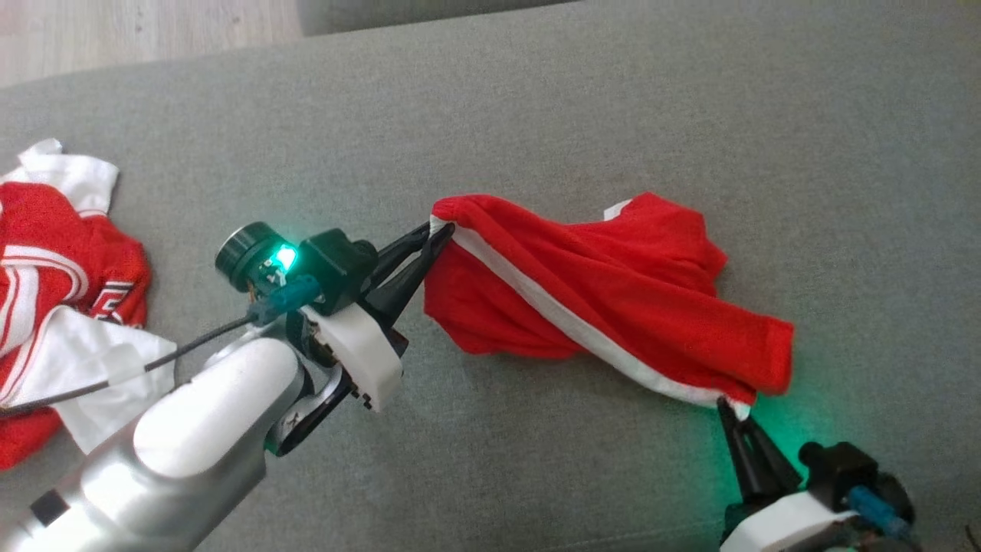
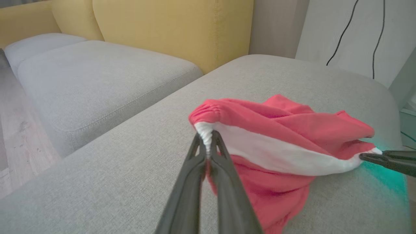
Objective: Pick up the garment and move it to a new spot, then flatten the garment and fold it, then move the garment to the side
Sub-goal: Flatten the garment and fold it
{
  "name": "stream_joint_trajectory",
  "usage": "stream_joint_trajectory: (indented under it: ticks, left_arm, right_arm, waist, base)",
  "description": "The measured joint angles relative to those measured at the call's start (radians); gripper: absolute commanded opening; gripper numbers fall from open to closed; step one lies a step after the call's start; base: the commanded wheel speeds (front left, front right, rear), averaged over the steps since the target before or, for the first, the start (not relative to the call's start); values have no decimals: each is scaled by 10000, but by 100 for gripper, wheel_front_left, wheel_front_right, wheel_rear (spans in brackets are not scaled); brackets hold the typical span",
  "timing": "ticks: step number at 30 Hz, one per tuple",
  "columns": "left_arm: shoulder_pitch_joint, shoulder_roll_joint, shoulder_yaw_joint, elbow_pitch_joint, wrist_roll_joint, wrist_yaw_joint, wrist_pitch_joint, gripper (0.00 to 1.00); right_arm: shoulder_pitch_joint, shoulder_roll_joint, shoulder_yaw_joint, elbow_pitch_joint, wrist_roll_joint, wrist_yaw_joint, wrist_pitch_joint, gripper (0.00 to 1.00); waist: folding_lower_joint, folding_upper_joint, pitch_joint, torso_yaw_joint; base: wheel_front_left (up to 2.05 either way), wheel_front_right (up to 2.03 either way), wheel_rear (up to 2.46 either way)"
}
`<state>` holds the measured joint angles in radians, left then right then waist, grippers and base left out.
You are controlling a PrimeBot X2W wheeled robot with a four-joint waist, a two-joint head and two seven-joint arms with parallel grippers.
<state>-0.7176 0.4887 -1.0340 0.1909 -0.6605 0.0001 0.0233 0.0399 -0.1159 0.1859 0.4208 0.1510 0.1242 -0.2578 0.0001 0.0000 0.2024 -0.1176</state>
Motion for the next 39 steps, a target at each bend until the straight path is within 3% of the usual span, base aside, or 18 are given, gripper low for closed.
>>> stream_joint_trajectory:
  ticks: [11,15,19,23,28,34,39]
  left_arm:
    - [-198,98,562,-1005,-362,-282,-926,0]
    - [-1240,199,907,-1156,-422,-640,-945,0]
    - [-2924,-27,984,-589,-533,-1070,-593,0]
    - [-4588,-520,871,748,-309,-1246,-694,0]
    - [-6633,-1584,732,2924,522,-1250,-2213,0]
    - [-7923,-2157,1289,3875,1191,-1250,-2813,0]
    - [-6830,-1774,1225,3012,2169,-1250,-2813,0]
  right_arm:
    - [271,-874,-1279,-4222,663,0,23,0]
    - [-1058,-1392,-1271,-4976,1335,0,453,0]
    - [-4286,-2399,-817,-4368,1778,0,1045,0]
    - [-7482,-2780,-238,-2232,2357,0,1166,0]
    - [-9939,-3143,63,213,2353,0,370,0]
    - [-11284,-3457,138,748,2268,0,50,0]
    - [-10586,-3672,347,117,2516,0,12,0]
  waist:
    - [-2,0,-1177,-62]
    - [-3,0,-1334,-165]
    - [-2,0,-1019,-150]
    - [1,0,-466,-99]
    - [2,0,228,50]
    - [2,0,844,190]
    - [2,0,1317,267]
  base:
    - [0,0,0]
    - [0,0,0]
    - [0,0,0]
    - [0,0,0]
    - [0,0,0]
    - [0,0,0]
    - [0,0,0]
